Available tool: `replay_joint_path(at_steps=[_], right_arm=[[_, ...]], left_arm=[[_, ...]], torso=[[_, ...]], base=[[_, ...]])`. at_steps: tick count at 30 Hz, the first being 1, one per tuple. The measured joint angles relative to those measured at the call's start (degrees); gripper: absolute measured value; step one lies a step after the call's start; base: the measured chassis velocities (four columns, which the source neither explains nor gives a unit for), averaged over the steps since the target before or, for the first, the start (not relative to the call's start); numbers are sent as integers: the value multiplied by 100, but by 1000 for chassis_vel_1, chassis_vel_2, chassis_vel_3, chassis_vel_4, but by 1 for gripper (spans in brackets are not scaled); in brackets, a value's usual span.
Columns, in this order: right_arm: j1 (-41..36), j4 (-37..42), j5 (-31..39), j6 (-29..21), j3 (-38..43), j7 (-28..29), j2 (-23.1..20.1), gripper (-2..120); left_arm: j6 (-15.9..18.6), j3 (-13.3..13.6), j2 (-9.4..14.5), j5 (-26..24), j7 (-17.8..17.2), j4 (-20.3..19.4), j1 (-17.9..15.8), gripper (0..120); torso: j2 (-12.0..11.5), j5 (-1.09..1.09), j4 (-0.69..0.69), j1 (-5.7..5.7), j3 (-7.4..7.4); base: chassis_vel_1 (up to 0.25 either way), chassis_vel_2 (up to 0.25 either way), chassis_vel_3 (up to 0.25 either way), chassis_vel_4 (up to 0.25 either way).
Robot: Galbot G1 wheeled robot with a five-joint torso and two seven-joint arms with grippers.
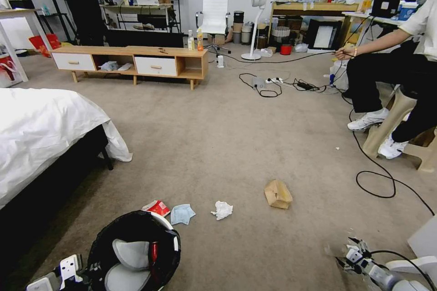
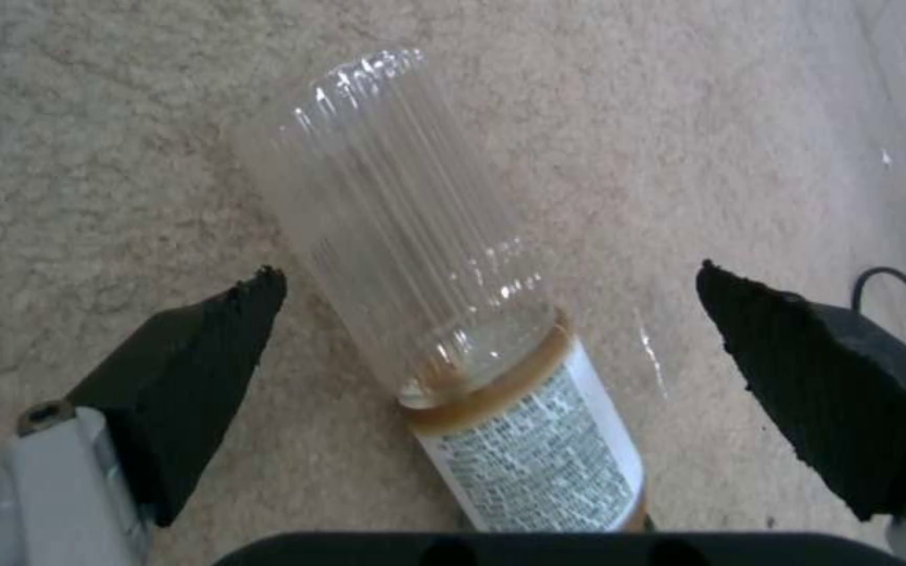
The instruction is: Pick up the trash bin and place the garbage on the floor into it.
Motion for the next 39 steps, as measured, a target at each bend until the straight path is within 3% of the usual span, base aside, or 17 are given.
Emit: replay_joint_path(at_steps=[28,33,35,37,39], right_arm=[[480,-648,-161,51,-93,11,357,100],[619,-809,-233,50,-98,38,462,93],[723,-924,-284,34,-100,52,535,85],[751,-957,-304,22,-100,57,555,82],[788,-1035,-332,11,-100,65,610,73]], left_arm=[[-33,10,4,25,14,70,-9,2],[-38,-2,18,24,15,73,-9,2],[-49,0,22,23,18,91,-9,2],[-54,0,24,23,18,98,-8,2],[-65,5,34,23,18,117,-16,2]], torso=[[2,-9,-5,0,-1],[2,-10,-8,-1,-1],[3,-2,1,-1,-2],[3,-2,2,-1,-1],[3,-6,-3,-1,-2]], base=[[0,0,0,0],[0,0,0,0],[0,0,0,0],[0,0,0,0],[0,0,0,0]])
